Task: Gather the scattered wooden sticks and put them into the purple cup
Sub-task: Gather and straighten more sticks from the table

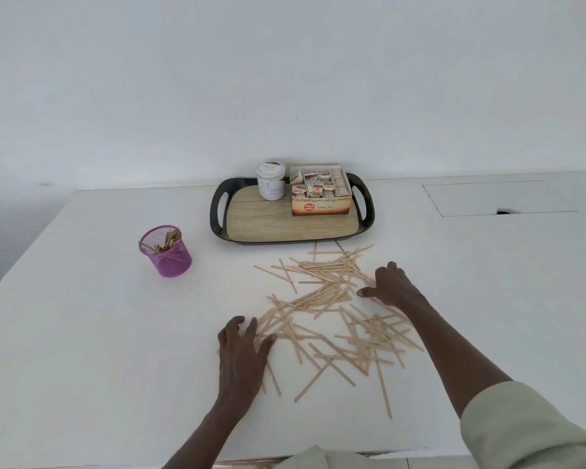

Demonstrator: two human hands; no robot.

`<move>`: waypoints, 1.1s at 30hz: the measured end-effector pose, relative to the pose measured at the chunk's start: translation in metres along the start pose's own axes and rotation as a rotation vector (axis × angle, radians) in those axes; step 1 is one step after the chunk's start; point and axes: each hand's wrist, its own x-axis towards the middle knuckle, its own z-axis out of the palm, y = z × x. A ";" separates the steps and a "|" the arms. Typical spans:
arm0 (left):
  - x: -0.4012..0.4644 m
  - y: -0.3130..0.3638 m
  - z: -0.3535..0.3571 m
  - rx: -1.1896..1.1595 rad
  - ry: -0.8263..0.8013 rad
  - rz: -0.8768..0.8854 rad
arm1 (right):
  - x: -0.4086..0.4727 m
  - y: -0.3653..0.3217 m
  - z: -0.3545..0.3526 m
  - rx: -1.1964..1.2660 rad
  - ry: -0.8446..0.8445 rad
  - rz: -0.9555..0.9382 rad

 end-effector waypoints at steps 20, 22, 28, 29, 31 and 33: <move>0.034 0.023 -0.011 0.004 -0.032 -0.061 | -0.002 -0.026 0.023 0.140 0.074 -0.251; 0.036 0.022 -0.010 -0.008 -0.059 -0.063 | -0.001 -0.027 0.023 0.095 0.018 -0.260; 0.046 0.021 -0.011 -0.034 -0.068 0.005 | 0.001 -0.049 0.026 -0.022 0.039 -0.361; 0.048 0.021 -0.012 -0.013 -0.077 0.014 | 0.002 -0.053 0.027 -0.048 0.034 -0.376; 0.052 0.022 -0.015 0.038 -0.088 0.047 | 0.004 -0.059 0.028 -0.095 0.028 -0.397; 0.055 0.024 -0.015 0.114 -0.114 0.090 | 0.005 -0.063 0.030 -0.066 0.033 -0.403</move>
